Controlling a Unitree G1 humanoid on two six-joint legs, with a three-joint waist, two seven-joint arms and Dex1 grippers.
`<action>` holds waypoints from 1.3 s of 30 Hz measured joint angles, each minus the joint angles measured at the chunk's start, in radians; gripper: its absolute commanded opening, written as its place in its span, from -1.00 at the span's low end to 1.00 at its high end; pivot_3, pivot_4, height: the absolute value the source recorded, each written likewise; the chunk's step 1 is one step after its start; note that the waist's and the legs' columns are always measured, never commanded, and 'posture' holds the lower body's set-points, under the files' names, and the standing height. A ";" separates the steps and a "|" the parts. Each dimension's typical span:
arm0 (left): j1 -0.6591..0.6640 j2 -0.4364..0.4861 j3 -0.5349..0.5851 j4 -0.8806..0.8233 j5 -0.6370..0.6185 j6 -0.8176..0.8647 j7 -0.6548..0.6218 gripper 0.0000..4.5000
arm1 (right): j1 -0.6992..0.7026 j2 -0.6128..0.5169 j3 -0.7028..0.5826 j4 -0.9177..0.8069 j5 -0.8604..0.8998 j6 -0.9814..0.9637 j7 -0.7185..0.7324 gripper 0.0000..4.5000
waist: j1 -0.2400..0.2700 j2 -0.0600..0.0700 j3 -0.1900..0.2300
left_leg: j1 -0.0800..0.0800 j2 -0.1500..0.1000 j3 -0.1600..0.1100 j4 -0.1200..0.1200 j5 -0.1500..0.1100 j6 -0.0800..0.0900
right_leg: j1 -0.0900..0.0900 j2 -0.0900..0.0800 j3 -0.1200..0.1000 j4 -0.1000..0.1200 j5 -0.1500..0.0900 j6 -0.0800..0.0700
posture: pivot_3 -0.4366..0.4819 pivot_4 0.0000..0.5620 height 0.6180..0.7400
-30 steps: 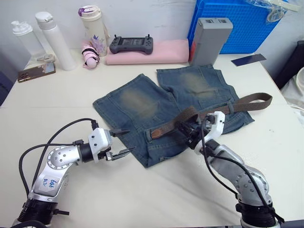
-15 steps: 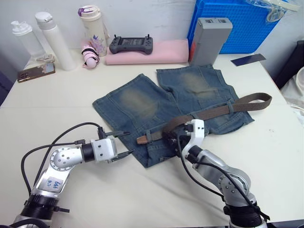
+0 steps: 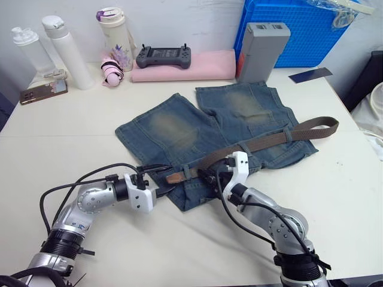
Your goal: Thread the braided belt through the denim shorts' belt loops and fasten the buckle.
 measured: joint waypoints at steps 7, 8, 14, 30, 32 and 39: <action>-0.006 0.002 -0.015 0.002 0.019 -0.006 0.008 -0.99 | 0.000 0.010 -0.009 0.000 -0.022 0.008 0.015 -1.00 | 0.000 0.000 0.000 | 0.000 0.000 0.000 0.000 0.000 0.000 | 0.000 0.000 0.000 0.000 0.000 0.000 | -0.05 -0.47 0.99; -0.008 0.003 -0.016 0.002 0.023 -0.008 0.010 -0.99 | 0.000 0.010 -0.010 0.000 -0.024 0.009 0.017 -1.00 | 0.001 0.000 0.000 | 0.000 0.000 0.000 0.000 0.000 0.000 | 0.000 0.000 0.000 0.000 0.000 0.000 | -0.05 -0.47 0.99; -0.011 0.008 -0.021 0.002 0.041 -0.011 0.031 -1.00 | -0.002 0.009 -0.029 0.001 -0.041 0.014 0.030 -0.35 | 0.001 0.000 0.000 | 0.000 0.000 0.000 0.000 0.000 0.000 | 0.000 0.000 0.000 0.000 0.000 0.000 | -0.05 -0.47 0.99; 0.006 0.031 -0.021 -0.003 0.039 -0.013 0.063 -1.00 | 0.078 -0.455 -0.155 -0.184 -0.205 -0.056 0.336 -1.00 | 0.026 0.000 0.000 | 0.000 -0.001 0.001 0.003 0.000 0.001 | 0.001 -0.001 -0.001 -0.001 0.000 0.000 | -0.05 -0.47 0.99; 0.007 0.031 -0.022 -0.003 0.039 -0.014 0.065 -1.00 | 0.085 -0.455 -0.138 -0.164 -0.238 -0.068 0.354 -1.00 | 0.026 0.000 0.000 | 0.000 -0.001 0.001 0.003 0.000 0.001 | 0.001 -0.001 -0.001 -0.001 0.000 0.000 | -0.05 -0.47 0.99; 0.020 0.032 -0.021 -0.006 0.036 -0.018 0.079 -1.00 | 0.099 -0.455 -0.083 -0.097 -0.360 -0.090 0.379 -1.00 | 0.027 0.000 0.000 | 0.000 -0.001 0.001 0.004 0.000 0.001 | 0.001 -0.001 -0.001 -0.001 0.000 0.000 | -0.05 -0.47 0.99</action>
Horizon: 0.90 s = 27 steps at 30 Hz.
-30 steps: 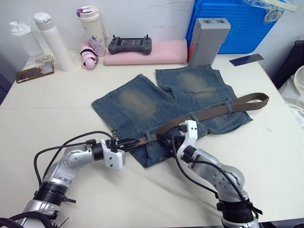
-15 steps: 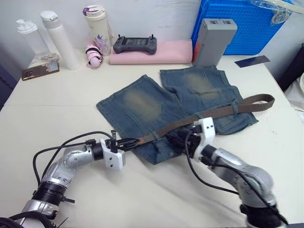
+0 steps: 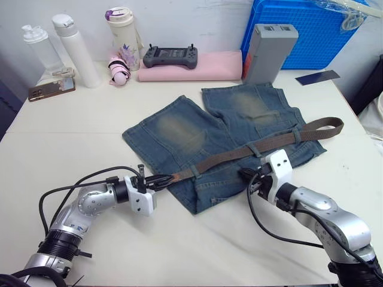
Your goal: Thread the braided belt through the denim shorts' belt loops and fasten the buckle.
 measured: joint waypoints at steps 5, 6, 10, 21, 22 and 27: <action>0.085 0.085 0.031 -0.009 -0.067 -0.033 -0.004 -1.00 | -0.005 0.008 0.019 0.014 -0.034 0.002 0.010 -1.00 | -0.006 0.000 0.000 | 0.001 0.002 0.000 0.000 0.000 0.000 | 0.000 0.001 -0.001 0.000 0.000 0.000 | -0.05 -0.47 0.99; 0.112 0.123 0.046 -0.003 -0.086 -0.048 -0.013 -1.00 | -0.006 0.008 0.020 0.015 -0.035 0.002 0.011 -1.00 | -0.007 0.000 0.000 | 0.001 0.002 0.000 -0.001 0.000 0.000 | 0.000 0.001 -0.001 0.000 0.000 0.000 | -0.05 -0.47 0.99; 0.230 0.290 0.120 0.104 -0.151 -0.165 -0.050 -1.00 | -0.008 0.011 0.019 0.021 -0.050 0.004 0.015 -1.00 | -0.004 0.000 0.000 | 0.003 0.002 0.000 -0.001 0.000 0.000 | 0.002 0.000 -0.001 -0.002 0.000 0.000 | -0.05 -0.47 0.99; 0.260 0.475 0.177 0.466 -0.194 -0.424 -0.090 -1.00 | -0.023 0.034 0.020 0.028 -0.074 0.023 0.036 -1.00 | -0.008 -0.002 -0.001 | 0.009 0.002 0.000 -0.009 0.000 0.000 | 0.008 0.000 -0.002 -0.009 0.000 0.000 | -0.05 -0.47 0.99; 0.260 0.475 0.176 0.468 -0.194 -0.425 -0.090 -1.00 | -0.024 0.038 0.019 0.030 -0.075 0.024 0.037 -1.00 | -0.008 -0.002 -0.001 | 0.009 0.002 0.000 -0.010 0.000 0.000 | 0.008 0.000 -0.002 -0.009 0.000 0.000 | -0.05 -0.47 0.99; 0.287 0.471 0.155 0.381 -0.268 -0.349 -0.122 -0.28 | -0.032 0.047 0.019 0.036 -0.085 0.028 0.041 -1.00 | -0.010 -0.002 -0.002 | 0.008 0.002 0.000 -0.009 0.000 0.000 | 0.008 0.000 -0.002 -0.009 0.000 0.000 | -0.05 -0.47 0.99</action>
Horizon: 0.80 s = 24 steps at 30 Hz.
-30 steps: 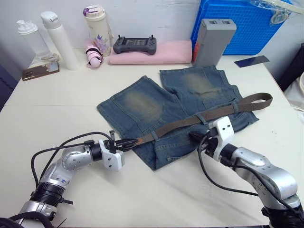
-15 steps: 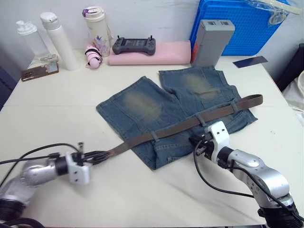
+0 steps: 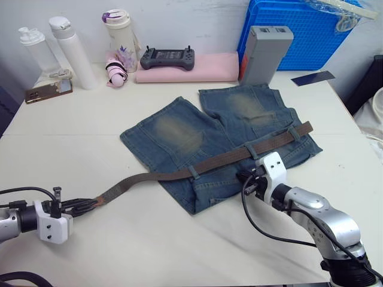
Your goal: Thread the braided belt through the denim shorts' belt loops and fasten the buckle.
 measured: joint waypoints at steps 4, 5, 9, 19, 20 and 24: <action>0.027 -0.002 -0.016 -0.177 -0.114 0.152 -0.063 0.57 | -0.008 0.017 -0.014 0.006 0.007 0.020 0.009 -0.70 | -0.004 -0.002 -0.001 | 0.000 0.000 -0.001 0.000 0.000 0.000 | 0.000 0.000 0.000 0.000 0.000 0.000 | -0.05 -0.47 0.99; 0.032 0.003 -0.016 -0.225 -0.147 0.206 -0.083 0.76 | -0.008 0.021 -0.019 0.005 0.018 0.023 0.017 -0.56 | -0.005 -0.002 -0.001 | 0.000 0.000 -0.001 0.000 0.000 0.000 | 0.000 0.000 0.000 0.000 0.000 0.000 | -0.05 -0.47 0.99; 0.065 0.037 -0.001 -0.416 -0.293 0.437 -0.175 1.00 | -0.006 0.022 -0.022 -0.012 0.045 0.037 0.057 0.28 | -0.013 -0.002 -0.001 | -0.001 0.000 -0.001 0.000 0.000 0.000 | 0.000 0.000 0.001 -0.001 0.000 0.000 | -0.05 -0.47 0.99; -0.118 -0.064 -0.041 -0.916 -0.680 1.141 -0.235 1.00 | -0.017 -0.036 -0.208 -0.058 0.244 0.105 0.156 0.97 | 0.008 0.003 0.002 | -0.002 -0.001 -0.003 0.001 0.000 0.000 | 0.001 0.001 0.002 -0.001 0.000 0.000 | -0.05 -0.47 0.99; -0.170 -0.118 -0.074 -0.936 -0.685 1.200 -0.228 1.00 | -0.022 -0.041 -0.241 -0.073 0.292 0.115 0.171 0.97 | 0.010 0.004 0.002 | -0.001 -0.001 -0.003 0.001 0.000 0.000 | 0.001 0.001 0.002 -0.001 0.000 0.000 | -0.05 -0.47 0.99; -0.327 -0.334 -0.220 -0.924 -0.616 1.323 -0.204 1.00 | -0.012 -0.099 -0.307 -0.123 0.398 0.134 0.228 0.97 | 0.015 0.004 0.002 | -0.002 -0.002 -0.003 0.003 0.001 0.001 | 0.001 0.003 0.001 -0.001 0.000 0.001 | -0.05 -0.47 0.99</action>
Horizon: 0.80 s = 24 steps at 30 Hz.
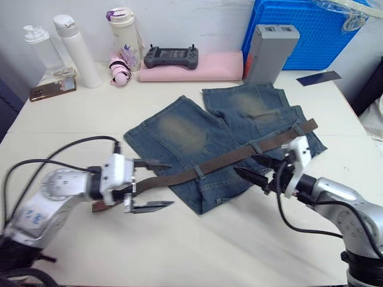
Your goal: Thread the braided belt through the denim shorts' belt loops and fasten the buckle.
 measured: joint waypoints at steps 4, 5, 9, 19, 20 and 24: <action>-0.099 -0.172 -0.137 0.110 0.182 -0.006 -0.004 1.00 | 0.038 -0.065 -0.041 -0.036 0.028 -0.016 0.054 0.97 | 0.003 0.000 0.000 | -0.001 -0.001 0.001 0.003 -0.001 0.001 | 0.001 0.002 0.000 -0.001 0.001 0.001 | -0.05 -0.47 0.99; -0.116 -0.218 -0.162 0.151 0.222 -0.013 -0.007 1.00 | 0.055 -0.082 -0.047 -0.043 0.028 -0.024 0.066 0.97 | 0.004 0.000 0.000 | 0.000 -0.001 0.001 0.004 -0.001 0.001 | 0.002 0.002 0.000 -0.001 0.001 0.001 | -0.05 -0.47 0.99; -0.155 -0.316 -0.236 0.265 0.362 -0.059 -0.019 1.00 | 0.079 -0.115 -0.071 -0.045 0.028 -0.037 0.083 0.97 | 0.006 -0.001 0.000 | -0.001 0.000 0.001 0.006 -0.001 0.001 | 0.002 0.002 0.001 -0.001 0.001 0.001 | -0.05 -0.47 0.99; -0.194 -0.389 -0.306 0.413 0.645 -0.221 0.018 0.24 | 0.088 -0.127 -0.070 -0.039 0.014 -0.056 0.074 1.00 | 0.018 -0.001 0.000 | -0.001 0.001 0.001 0.009 -0.001 0.001 | 0.003 0.000 0.001 0.000 0.001 0.002 | -0.05 -0.47 0.99; -0.194 -0.383 -0.306 0.416 0.657 -0.235 0.020 0.07 | 0.087 -0.127 -0.070 -0.035 0.011 -0.056 0.071 1.00 | 0.018 -0.001 0.000 | 0.000 0.001 0.001 0.009 -0.001 0.001 | 0.003 0.000 0.001 0.000 0.001 0.002 | -0.05 -0.47 0.99; -0.201 -0.340 -0.298 0.424 0.724 -0.296 0.052 -0.73 | 0.074 -0.127 -0.060 -0.006 -0.015 -0.060 0.068 1.00 | 0.016 -0.001 0.000 | 0.000 0.001 0.001 0.009 0.000 0.001 | 0.003 0.000 0.001 0.000 0.001 0.002 | -0.05 -0.47 0.99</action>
